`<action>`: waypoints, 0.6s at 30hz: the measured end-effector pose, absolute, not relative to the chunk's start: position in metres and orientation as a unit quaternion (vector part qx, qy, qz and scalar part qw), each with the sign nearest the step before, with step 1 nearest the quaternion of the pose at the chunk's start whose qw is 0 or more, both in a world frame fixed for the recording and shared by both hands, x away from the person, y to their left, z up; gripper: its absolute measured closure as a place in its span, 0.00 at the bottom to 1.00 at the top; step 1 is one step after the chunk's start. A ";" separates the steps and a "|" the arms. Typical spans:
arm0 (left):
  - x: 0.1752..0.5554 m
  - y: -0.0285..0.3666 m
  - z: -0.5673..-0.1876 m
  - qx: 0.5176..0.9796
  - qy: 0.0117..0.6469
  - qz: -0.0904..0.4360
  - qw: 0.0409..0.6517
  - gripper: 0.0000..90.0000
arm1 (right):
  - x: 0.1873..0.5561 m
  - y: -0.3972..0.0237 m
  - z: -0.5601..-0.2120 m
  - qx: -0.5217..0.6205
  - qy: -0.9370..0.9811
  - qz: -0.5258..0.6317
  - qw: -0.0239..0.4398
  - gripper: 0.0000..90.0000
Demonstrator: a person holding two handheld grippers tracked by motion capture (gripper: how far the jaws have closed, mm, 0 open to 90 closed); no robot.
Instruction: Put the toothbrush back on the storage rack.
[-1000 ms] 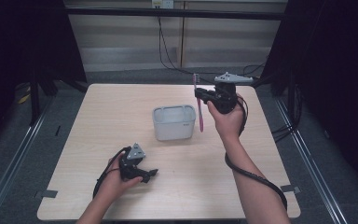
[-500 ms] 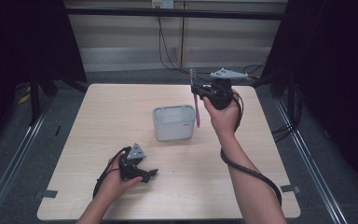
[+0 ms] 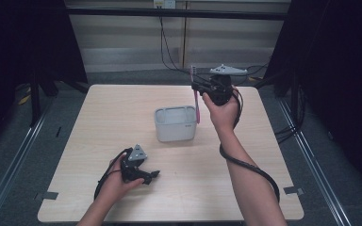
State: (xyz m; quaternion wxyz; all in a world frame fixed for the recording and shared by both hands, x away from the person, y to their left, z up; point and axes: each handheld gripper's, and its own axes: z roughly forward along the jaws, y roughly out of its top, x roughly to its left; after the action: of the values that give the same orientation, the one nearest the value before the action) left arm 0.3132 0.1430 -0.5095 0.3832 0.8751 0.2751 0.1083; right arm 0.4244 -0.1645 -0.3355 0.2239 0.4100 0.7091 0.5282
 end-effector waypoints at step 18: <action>0.313 0.143 -0.509 0.875 0.275 0.107 0.383 0.17 | 0.437 -0.162 -0.336 0.412 0.703 0.533 0.227 0.92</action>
State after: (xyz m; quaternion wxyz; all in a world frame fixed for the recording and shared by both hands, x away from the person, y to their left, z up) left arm 0.3133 0.1431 -0.5094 0.3828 0.8755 0.2747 0.1075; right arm 0.4374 -0.1615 -0.3358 0.2274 0.4123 0.7034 0.5325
